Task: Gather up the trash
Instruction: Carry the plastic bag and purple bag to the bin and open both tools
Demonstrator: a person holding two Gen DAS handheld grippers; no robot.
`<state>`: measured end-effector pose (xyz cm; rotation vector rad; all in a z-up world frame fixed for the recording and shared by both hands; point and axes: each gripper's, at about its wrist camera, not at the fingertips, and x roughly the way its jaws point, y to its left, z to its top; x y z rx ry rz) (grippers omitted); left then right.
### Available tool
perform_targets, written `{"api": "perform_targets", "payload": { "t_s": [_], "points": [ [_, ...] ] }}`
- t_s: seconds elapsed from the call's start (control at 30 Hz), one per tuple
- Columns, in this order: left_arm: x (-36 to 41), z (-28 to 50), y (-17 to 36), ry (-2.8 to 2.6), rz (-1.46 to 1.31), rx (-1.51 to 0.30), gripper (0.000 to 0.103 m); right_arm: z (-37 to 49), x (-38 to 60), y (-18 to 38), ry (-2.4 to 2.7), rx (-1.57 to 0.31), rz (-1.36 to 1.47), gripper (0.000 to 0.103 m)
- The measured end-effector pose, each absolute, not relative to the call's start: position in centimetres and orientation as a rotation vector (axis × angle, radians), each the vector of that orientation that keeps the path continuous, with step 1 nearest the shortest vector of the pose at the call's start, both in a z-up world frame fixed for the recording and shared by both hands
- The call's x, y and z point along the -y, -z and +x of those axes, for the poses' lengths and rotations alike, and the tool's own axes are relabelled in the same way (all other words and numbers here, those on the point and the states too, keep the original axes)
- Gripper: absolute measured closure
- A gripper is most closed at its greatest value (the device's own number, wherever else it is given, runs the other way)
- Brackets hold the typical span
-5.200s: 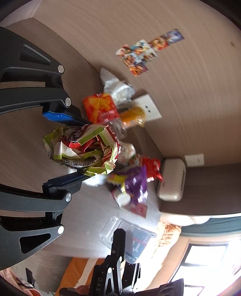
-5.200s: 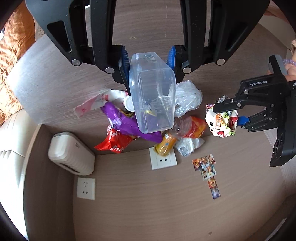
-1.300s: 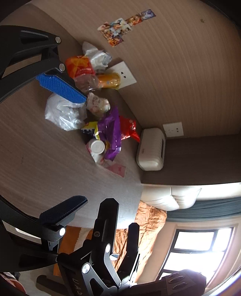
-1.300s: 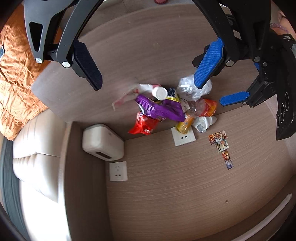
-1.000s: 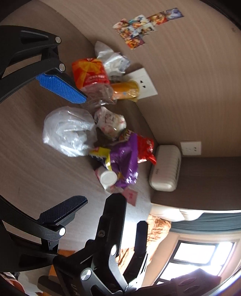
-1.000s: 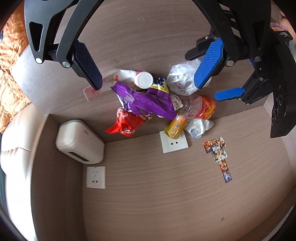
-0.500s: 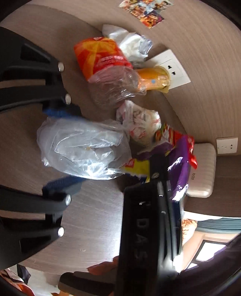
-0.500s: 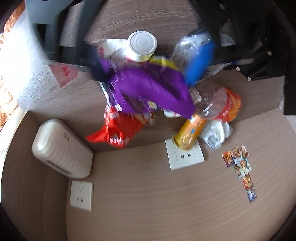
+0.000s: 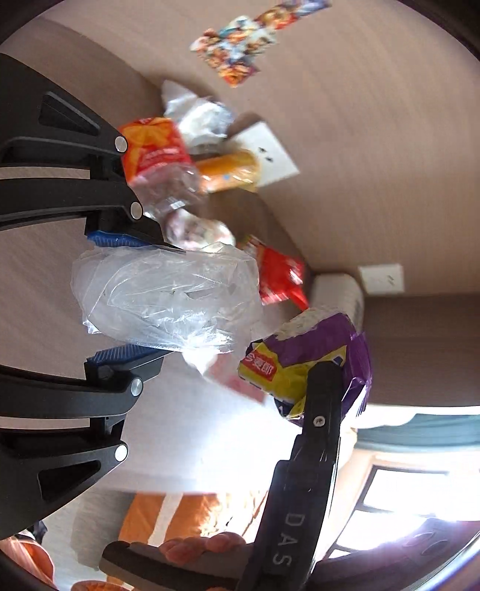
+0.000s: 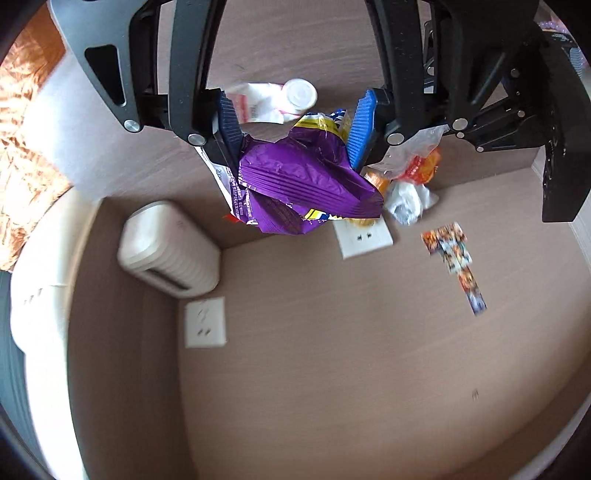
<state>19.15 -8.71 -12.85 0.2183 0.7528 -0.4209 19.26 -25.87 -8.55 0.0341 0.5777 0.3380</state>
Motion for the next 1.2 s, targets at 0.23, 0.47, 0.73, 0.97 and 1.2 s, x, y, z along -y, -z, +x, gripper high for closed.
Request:
{"api": "perform_targets", "payload": {
  "t_s": [0.23,0.47,0.73,0.97,1.2],
  "points": [
    [14.0,15.8,10.8,0.509,0.249,-0.705,0.062,13.5,31.3,6.6,-0.220,-0.559,0.044,0.051],
    [20.4,11.1,10.4,0.643,0.294,-0.704,0.062,6.5,37.5,6.5,-0.102,-0.554,0.097,0.051],
    [27.7,5.7,11.4,0.794,0.356,-0.725,0.062,0.0,43.0,8.4,0.025,-0.596,0.163,0.051],
    [33.3,2.2,14.7,0.921,0.441,-0.777,0.062,-4.3,47.2,11.5,0.134,-0.647,0.240,0.050],
    [37.6,-0.6,19.8,1.009,0.499,-0.844,0.062,-7.1,50.3,16.5,0.210,-0.717,0.320,0.050]
  ]
}}
